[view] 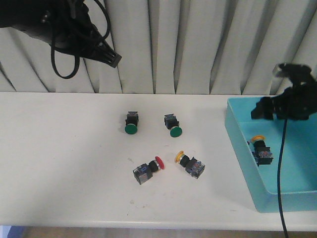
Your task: Pick red and yellow buttons and place in box
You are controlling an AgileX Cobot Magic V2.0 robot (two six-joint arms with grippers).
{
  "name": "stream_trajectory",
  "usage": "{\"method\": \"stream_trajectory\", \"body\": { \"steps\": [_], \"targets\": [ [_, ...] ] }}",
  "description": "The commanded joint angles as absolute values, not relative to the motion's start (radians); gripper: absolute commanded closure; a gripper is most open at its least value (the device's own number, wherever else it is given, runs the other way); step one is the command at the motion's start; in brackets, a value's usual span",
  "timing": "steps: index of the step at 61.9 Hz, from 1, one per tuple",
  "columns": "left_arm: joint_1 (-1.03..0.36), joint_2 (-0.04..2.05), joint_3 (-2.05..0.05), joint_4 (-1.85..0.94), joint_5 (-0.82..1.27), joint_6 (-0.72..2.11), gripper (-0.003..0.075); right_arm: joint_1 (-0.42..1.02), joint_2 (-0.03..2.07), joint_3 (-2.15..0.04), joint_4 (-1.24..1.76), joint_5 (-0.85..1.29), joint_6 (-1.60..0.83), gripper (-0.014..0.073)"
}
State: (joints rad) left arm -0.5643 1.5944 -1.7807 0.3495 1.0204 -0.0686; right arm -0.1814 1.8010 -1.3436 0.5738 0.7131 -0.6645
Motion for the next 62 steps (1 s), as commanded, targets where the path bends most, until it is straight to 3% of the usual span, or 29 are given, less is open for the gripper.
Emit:
{"method": "stream_trajectory", "body": {
  "steps": [1,15,21,28,62],
  "targets": [
    [-0.563,1.517,-1.804,0.383,0.961,-0.088,0.0727,-0.184,1.629,-1.42,0.707,0.764,-0.706,0.0105],
    [-0.563,1.432,-1.804,0.44,0.962,-0.155,0.0727,-0.184,1.329,-1.456,1.041,0.735,-0.907,0.0251],
    [-0.563,1.396,-1.804,0.444,0.961,-0.164,0.0727,-0.184,1.23,-1.456,1.125,0.742,-0.984,0.0389],
    [-0.563,1.368,-1.804,0.45,0.952,-0.164,0.0727,-0.184,1.165,-1.456,1.138,0.75,-0.988,0.0608],
    [-0.563,1.347,-1.804,0.471,0.947,-0.206,0.0727,-0.184,1.11,-1.456,1.182,0.759,-0.969,0.0596]
  ]
}}
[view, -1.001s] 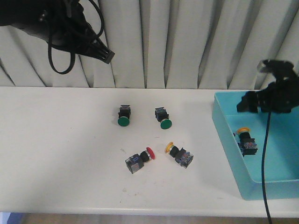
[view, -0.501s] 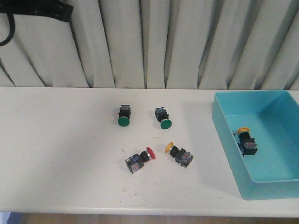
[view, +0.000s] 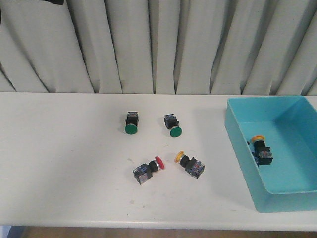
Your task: Pick red and yellow buttons and place in box
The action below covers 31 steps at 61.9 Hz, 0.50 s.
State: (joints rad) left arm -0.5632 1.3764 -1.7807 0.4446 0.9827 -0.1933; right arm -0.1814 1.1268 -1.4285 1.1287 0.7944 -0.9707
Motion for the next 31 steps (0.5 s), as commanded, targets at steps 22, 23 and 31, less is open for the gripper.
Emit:
{"method": "stream_trajectory", "body": {
  "steps": [22,23,31],
  "targets": [
    [-0.563,1.349,-1.804,0.518,0.922,-0.205,0.0727,-0.184,1.11,-1.456,1.182,0.758,-0.969,0.0596],
    [-0.563,1.349,-1.804,0.535,0.908,-0.205,0.0727,-0.184,1.11,-1.456,1.182,0.758,-0.969,0.0596],
    [-0.563,1.339,-1.804,0.624,0.869,-0.195,0.0727,-0.184,1.11,-1.456,1.182,0.758,-0.969,0.0596]
  ]
}}
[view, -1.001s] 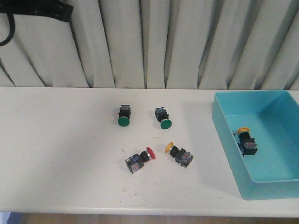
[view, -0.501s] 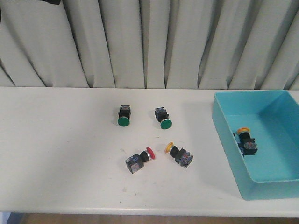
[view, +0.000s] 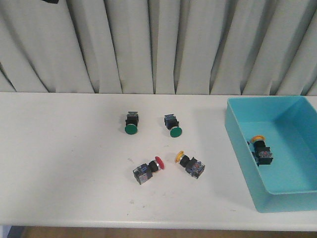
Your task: Pick red and yellow buttons and place in box
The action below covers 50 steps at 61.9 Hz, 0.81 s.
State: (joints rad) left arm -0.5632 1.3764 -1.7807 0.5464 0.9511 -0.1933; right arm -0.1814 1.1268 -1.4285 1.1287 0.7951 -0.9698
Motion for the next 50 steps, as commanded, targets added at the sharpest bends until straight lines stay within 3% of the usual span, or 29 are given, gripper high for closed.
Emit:
{"method": "stream_trajectory", "body": {
  "steps": [1,9,20,34,50],
  "targets": [
    [-0.563,1.332,-1.803,0.622,0.869,-0.19,0.0727,-0.184,1.11,-1.456,1.182,0.758,-0.969,0.0596],
    [-0.524,1.18,-1.649,0.561,0.786,-0.19,0.0727,-0.184,1.11,-1.456,1.183,0.752,-0.969,0.0596],
    [-0.384,0.889,-1.153,0.458,0.457,-0.19,0.0727,-0.184,1.113,-1.456,1.182,0.757,-0.969,0.0596],
    [-0.255,0.54,-0.549,0.355,0.19,-0.17,0.0727,-0.184,1.113,-1.456,1.182,0.758,-0.969,0.0596],
    [-0.111,0.232,-0.109,0.258,0.017,-0.163,0.0727,-0.184,1.113,-1.456,1.182,0.758,-0.969,0.0596]
  ]
}}
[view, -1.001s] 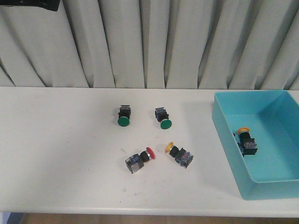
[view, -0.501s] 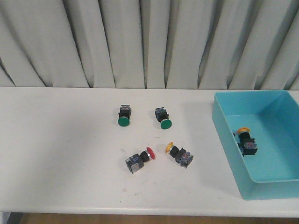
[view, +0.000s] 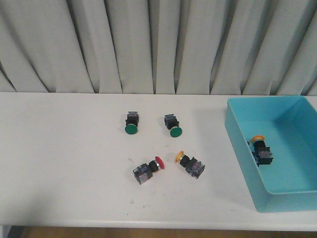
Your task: Pick red and yellow buttons and place in box
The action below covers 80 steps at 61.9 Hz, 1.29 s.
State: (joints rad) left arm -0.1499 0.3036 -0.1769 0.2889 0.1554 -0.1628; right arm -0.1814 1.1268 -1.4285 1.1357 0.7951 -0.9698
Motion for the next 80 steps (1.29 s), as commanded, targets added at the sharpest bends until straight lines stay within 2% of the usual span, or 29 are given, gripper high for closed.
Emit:
{"method": "stream_trajectory", "body": {
  "steps": [1,11,20,30,42,80],
  "targets": [
    [-0.101,0.21,-0.083,0.255,0.007,-0.163,0.0727,-0.184,1.113,-1.456,1.182,0.758,-0.969,0.0596],
    [-0.043,0.06,0.079,0.24,-0.058,-0.165,0.0727,-0.184,1.113,-1.456,1.182,0.756,-0.969,0.0596],
    [-0.022,-0.028,0.077,0.209,0.049,-0.154,0.0727,-0.184,1.113,-1.456,1.182,0.756,-0.969,0.0596],
    [-0.02,-0.026,0.077,0.141,0.059,-0.149,0.0727,-0.184,1.113,-1.456,1.182,0.758,-0.969,0.0596],
    [-0.02,-0.026,0.077,-0.023,0.046,-0.009,0.0727,-0.184,1.113,-1.456,1.183,0.758,-0.969,0.0596],
    [-0.02,-0.026,0.076,-0.024,0.025,0.009,0.0727,-0.184,1.113,-1.456,1.183,0.759,-0.968,0.0596]
  ]
}}
